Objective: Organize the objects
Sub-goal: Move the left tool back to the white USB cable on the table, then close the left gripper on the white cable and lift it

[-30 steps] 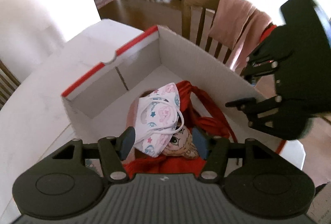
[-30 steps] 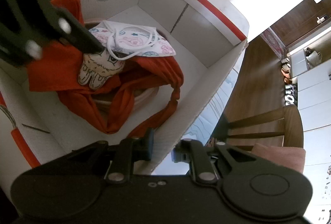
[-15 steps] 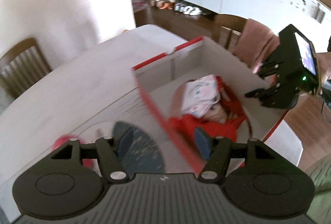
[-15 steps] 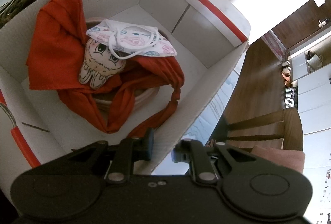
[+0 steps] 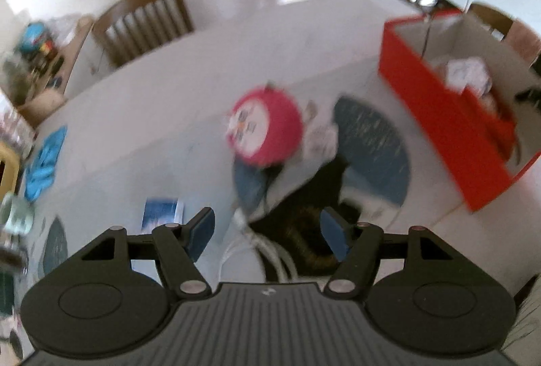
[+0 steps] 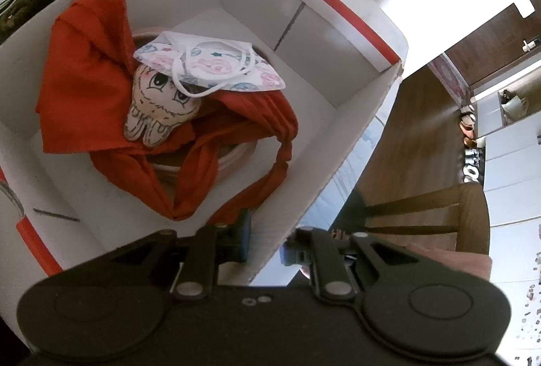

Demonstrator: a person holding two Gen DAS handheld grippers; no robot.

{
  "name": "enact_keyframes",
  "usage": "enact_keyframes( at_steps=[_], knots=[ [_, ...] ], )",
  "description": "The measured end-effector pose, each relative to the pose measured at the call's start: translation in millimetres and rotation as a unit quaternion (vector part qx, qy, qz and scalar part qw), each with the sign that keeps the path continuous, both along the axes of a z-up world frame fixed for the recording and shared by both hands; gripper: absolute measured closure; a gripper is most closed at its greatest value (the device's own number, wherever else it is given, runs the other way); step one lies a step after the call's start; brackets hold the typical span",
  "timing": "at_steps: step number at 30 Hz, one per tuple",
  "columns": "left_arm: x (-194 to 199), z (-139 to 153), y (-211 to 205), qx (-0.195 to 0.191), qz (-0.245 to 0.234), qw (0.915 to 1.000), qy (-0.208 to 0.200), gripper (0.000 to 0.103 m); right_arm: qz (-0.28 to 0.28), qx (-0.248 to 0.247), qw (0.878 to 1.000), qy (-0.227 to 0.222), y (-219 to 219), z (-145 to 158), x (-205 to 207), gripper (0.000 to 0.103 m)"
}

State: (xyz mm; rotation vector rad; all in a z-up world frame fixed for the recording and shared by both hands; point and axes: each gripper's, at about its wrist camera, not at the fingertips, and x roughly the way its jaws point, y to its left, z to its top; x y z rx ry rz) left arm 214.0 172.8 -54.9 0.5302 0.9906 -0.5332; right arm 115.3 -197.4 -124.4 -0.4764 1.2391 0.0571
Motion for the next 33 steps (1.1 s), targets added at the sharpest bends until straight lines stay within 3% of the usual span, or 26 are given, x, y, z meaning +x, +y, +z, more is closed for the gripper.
enact_keyframes(
  at_steps=[11, 17, 22, 24, 28, 33],
  knots=[
    [-22, -91, 9, 0.062, -0.003, 0.9963, 0.060, 0.035, -0.002, -0.003, 1.000, 0.001, 2, 0, 0, 0.088],
    [-20, -117, 16, 0.074, 0.016, 0.9934, 0.086, 0.034, -0.004, -0.004, 1.000, 0.002, 1, 0, 1, 0.088],
    [-9, -117, 21, 0.044, 0.045, 0.9930, 0.100, 0.035, -0.005, -0.005, 1.000, 0.002, 2, -1, 1, 0.088],
    [-7, -117, 22, 0.032, 0.050, 0.9927, 0.105, 0.040, -0.005, -0.005, 1.000, 0.002, 2, 0, 1, 0.088],
    [-1, -117, 23, 0.007, 0.061, 0.9901, 0.127, 0.059, -0.005, -0.005, 1.000, 0.002, 2, 0, 1, 0.088],
    [4, -118, 23, -0.003, 0.068, 0.9875, 0.142, 0.070, -0.006, -0.005, 1.000, 0.002, 2, 0, 1, 0.088]
  ],
)
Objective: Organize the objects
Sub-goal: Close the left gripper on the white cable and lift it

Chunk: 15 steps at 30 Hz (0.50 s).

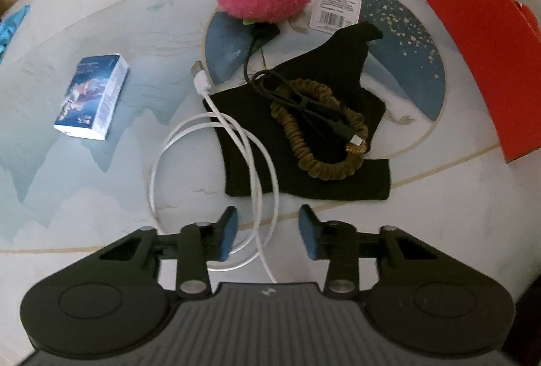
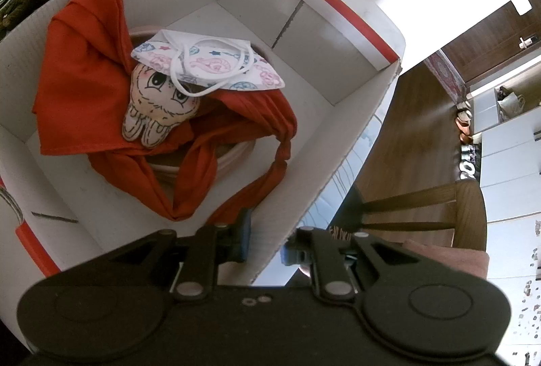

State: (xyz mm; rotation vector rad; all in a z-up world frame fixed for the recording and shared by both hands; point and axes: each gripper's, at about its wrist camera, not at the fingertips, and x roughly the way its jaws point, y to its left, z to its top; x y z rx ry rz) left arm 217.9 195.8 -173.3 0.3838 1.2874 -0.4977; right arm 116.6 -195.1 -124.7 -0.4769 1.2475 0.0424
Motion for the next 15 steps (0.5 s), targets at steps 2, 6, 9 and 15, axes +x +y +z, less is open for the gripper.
enact_keyframes(
  at_steps=[2, 6, 9, 15],
  knots=[
    [0, 0, -1, 0.002, 0.001, 1.0000, 0.002, 0.075, 0.000, 0.000, 1.000, 0.000, 0, 0, 0, 0.088],
    [1, 0, 0, 0.000, 0.010, 0.9999, 0.001, 0.090, -0.002, 0.000, 1.000, -0.001, 0, 0, 0, 0.088],
    [1, 0, 0, 0.005, 0.014, 0.9999, -0.001, 0.097, 0.001, -0.001, 1.000, 0.000, 0, 0, -1, 0.088],
    [-2, 18, 6, -0.009, 0.031, 0.9993, -0.019, 0.098, 0.001, -0.003, 1.000, 0.000, 0, -1, 0, 0.088]
  ],
)
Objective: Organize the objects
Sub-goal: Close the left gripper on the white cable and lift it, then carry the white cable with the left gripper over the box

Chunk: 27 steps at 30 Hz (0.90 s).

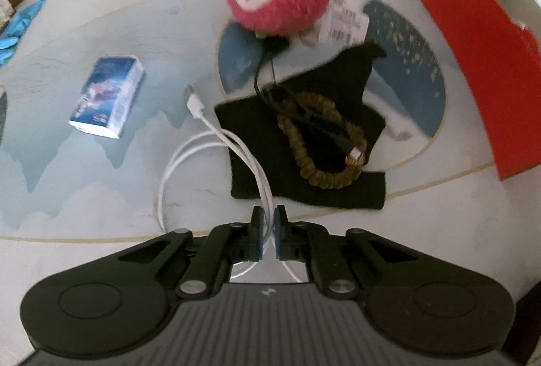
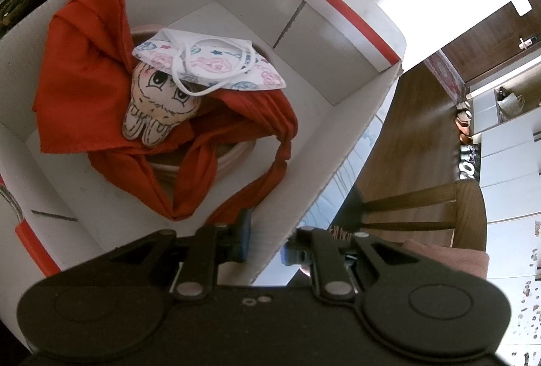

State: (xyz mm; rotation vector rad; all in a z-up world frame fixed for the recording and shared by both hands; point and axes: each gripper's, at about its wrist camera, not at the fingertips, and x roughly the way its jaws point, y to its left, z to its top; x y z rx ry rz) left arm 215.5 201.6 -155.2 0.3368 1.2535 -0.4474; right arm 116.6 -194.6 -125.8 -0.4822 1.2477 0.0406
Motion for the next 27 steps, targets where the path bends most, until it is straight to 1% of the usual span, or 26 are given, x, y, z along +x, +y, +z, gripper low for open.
enact_keyframes(
  at_steps=[5, 9, 13, 16, 18, 20, 22, 27],
  knots=[
    [1, 31, 7, -0.034, 0.021, 0.9990, -0.020, 0.098, 0.000, 0.000, 1.000, 0.000, 0, 0, 0, 0.088],
    [0, 61, 7, -0.066, 0.025, 0.9967, -0.040, 0.098, 0.000, 0.000, 1.000, 0.000, 0, 0, 0, 0.088],
    [4, 89, 3, -0.112, 0.040, 0.9920, -0.043, 0.099, 0.000, 0.000, 1.000, 0.000, 0, 0, 0, 0.088],
    [5, 108, -5, -0.145, 0.040, 0.9877, -0.041, 0.099, -0.001, 0.000, 1.000, 0.000, 0, 0, 0, 0.088],
    [5, 122, -14, -0.163, 0.030, 0.9852, -0.044, 0.099, 0.000, -0.001, 1.000, 0.000, 0, 0, 0, 0.088],
    [5, 134, -25, -0.172, 0.014, 0.9838, -0.048, 0.099, 0.000, 0.000, 1.000, 0.000, 0, 0, 0, 0.088],
    [3, 145, -40, -0.172, -0.010, 0.9835, -0.057, 0.099, 0.000, -0.001, 1.000, -0.001, 0, 0, 0, 0.088],
    [0, 161, -81, -0.167, -0.074, 0.9807, -0.068, 0.099, 0.005, -0.001, 1.000, 0.001, 1, 1, 0, 0.088]
  ],
)
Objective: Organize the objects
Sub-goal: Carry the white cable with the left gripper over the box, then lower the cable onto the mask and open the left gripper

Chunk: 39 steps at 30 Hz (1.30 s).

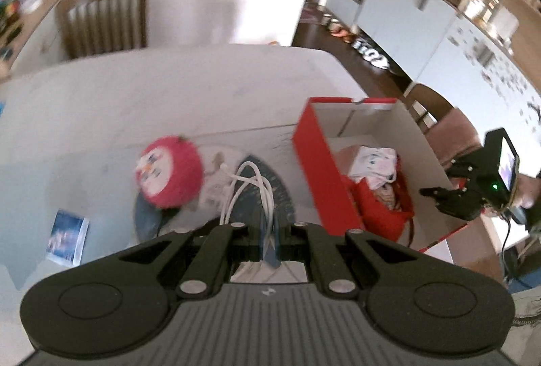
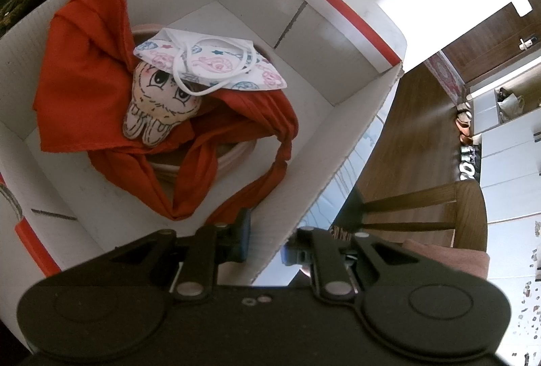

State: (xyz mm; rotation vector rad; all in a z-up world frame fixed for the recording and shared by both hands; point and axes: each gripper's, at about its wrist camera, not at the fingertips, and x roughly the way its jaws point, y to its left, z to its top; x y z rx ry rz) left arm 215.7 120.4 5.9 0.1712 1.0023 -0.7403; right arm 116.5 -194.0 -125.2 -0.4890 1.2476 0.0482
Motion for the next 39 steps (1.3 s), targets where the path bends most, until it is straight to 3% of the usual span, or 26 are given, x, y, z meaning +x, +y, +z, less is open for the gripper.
enact_keyframes(
  at_steps=[11, 19, 27, 39],
  knots=[
    [-8, 13, -88, 0.010, -0.106, 0.9934, -0.044, 0.099, 0.005, -0.002, 1.000, 0.000, 2, 0, 0, 0.088],
    [-25, 16, -162, 0.018, -0.199, 0.9753, -0.094, 0.099, 0.004, -0.002, 1.000, 0.000, 2, 0, -1, 0.088],
    [-50, -19, -217, 0.059, -0.271, 0.9506, -0.140, 0.099, 0.008, -0.003, 1.000, 0.001, 3, 1, 0, 0.087],
    [-71, -70, -248, 0.063, -0.314, 0.9379, -0.133, 0.099, 0.007, 0.000, 1.000, 0.001, 2, 1, 0, 0.088]
  ],
)
